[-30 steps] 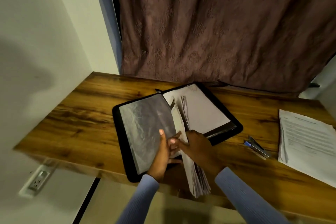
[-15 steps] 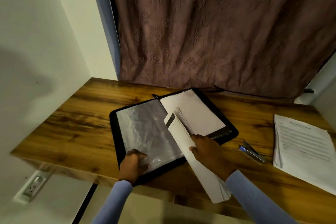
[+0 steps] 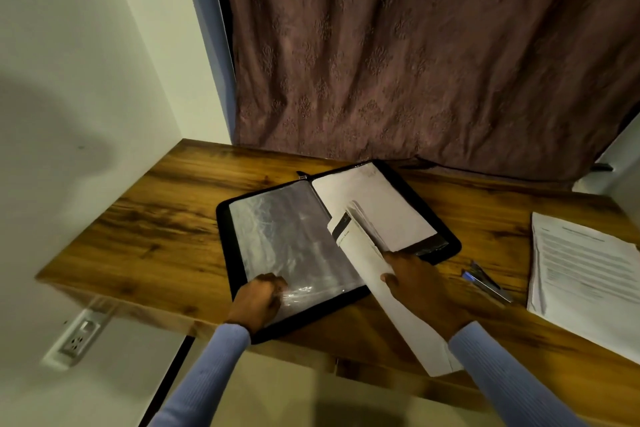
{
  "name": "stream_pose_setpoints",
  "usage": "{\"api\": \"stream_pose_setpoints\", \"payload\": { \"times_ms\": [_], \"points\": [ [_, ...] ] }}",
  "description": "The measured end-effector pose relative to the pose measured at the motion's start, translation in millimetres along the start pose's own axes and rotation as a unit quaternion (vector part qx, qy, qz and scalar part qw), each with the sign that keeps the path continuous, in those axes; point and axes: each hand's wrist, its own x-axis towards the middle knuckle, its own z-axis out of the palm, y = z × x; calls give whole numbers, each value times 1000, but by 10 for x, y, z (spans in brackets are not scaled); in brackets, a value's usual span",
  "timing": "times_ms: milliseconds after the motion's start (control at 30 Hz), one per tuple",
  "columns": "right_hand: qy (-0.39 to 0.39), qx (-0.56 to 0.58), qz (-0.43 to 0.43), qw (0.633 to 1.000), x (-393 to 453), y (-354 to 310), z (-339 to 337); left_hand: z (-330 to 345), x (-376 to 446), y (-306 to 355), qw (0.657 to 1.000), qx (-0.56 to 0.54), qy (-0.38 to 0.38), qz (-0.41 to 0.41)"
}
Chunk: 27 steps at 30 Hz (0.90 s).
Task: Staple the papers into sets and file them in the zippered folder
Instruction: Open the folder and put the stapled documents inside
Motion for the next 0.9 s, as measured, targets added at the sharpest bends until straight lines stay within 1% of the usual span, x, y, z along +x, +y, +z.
{"api": "stream_pose_setpoints", "payload": {
  "times_ms": [67, 133, 233, 300, 367, 467, 533, 700, 833, 900],
  "points": [
    [3, -5, 2, 1000, -7, 12, -5, -25, -23, 55, 998, 62, -3, 18],
    [3, -6, 1, 1000, -24, 21, -18, -39, -44, 80, 995, 89, 10, 37],
    [0, -3, -5, 1000, -42, 38, -19, -82, -92, 49, 994, 77, 40, 69],
    [-7, -2, -3, 1000, -47, 60, 3, -86, -95, -6, 995, 40, 49, 76],
    [-11, 0, 2, 1000, -46, 83, 42, -58, -80, -20, 996, 8, 32, 78],
    [-13, 1, -4, 1000, -65, 86, 61, -22, -40, 54, 995, 69, -52, 54],
    [-12, -2, -14, 1000, -87, 77, 57, 8, -22, 88, 994, 82, -67, 35],
    [-8, -8, -7, 1000, -129, 99, 45, 12, -42, 44, 998, 40, -31, 24],
    [0, -12, -9, 1000, -164, 135, 42, -24, -59, 98, 999, -3, 33, 17],
    [0, -7, -5, 1000, -175, 145, 42, -73, -50, 147, 999, -7, 50, 18]
  ]
}}
